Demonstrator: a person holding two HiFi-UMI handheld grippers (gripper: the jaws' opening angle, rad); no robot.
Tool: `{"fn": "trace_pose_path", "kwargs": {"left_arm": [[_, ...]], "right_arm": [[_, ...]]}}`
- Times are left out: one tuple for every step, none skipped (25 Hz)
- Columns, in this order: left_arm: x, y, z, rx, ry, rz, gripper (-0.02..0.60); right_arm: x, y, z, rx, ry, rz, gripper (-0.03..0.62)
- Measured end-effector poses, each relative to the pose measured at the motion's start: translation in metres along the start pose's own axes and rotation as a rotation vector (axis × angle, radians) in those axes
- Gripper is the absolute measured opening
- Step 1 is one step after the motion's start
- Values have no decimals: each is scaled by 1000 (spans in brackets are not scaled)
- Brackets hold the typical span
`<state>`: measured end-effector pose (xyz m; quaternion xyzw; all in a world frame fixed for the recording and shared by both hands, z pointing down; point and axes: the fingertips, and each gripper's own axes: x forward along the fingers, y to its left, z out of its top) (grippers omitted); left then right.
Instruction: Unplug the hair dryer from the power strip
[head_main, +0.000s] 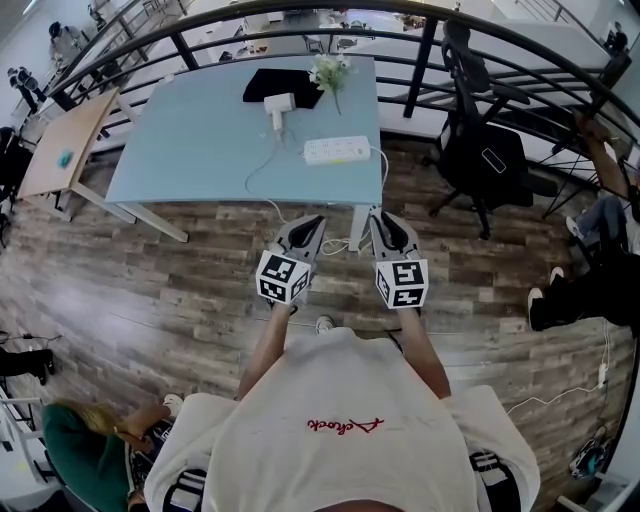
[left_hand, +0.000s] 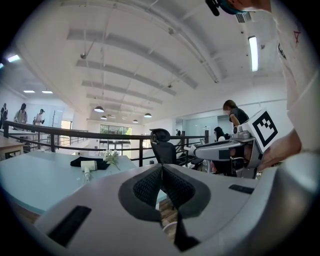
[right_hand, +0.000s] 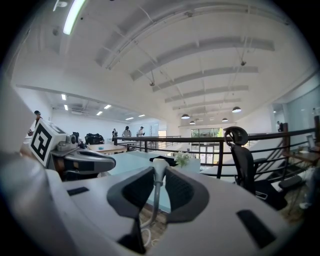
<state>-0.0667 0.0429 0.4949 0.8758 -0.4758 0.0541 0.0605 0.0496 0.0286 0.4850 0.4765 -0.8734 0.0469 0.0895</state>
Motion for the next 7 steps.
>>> {"fn": "trace_pose_path", "kwargs": {"left_arm": [[1, 2, -1, 1, 0, -2, 9], [1, 4, -1, 1, 0, -3, 9], [2, 6, -2, 2, 0, -4, 9], [2, 8, -2, 2, 1, -5, 9], [3, 9, -2, 3, 1, -5, 9], [3, 10, -2, 2, 1, -6, 9], [3, 12, -1, 2, 1, -7, 9]], "right_arm": [[2, 0, 0, -1, 0, -2, 83], [3, 0, -1, -1, 1, -3, 83], [5, 0, -1, -2, 1, -5, 83], [7, 0, -1, -2, 2, -6, 83], [8, 0, -1, -3, 3, -8, 83], [9, 0, -2, -3, 4, -9, 83], [10, 0, -2, -3, 6, -10, 83]]}}
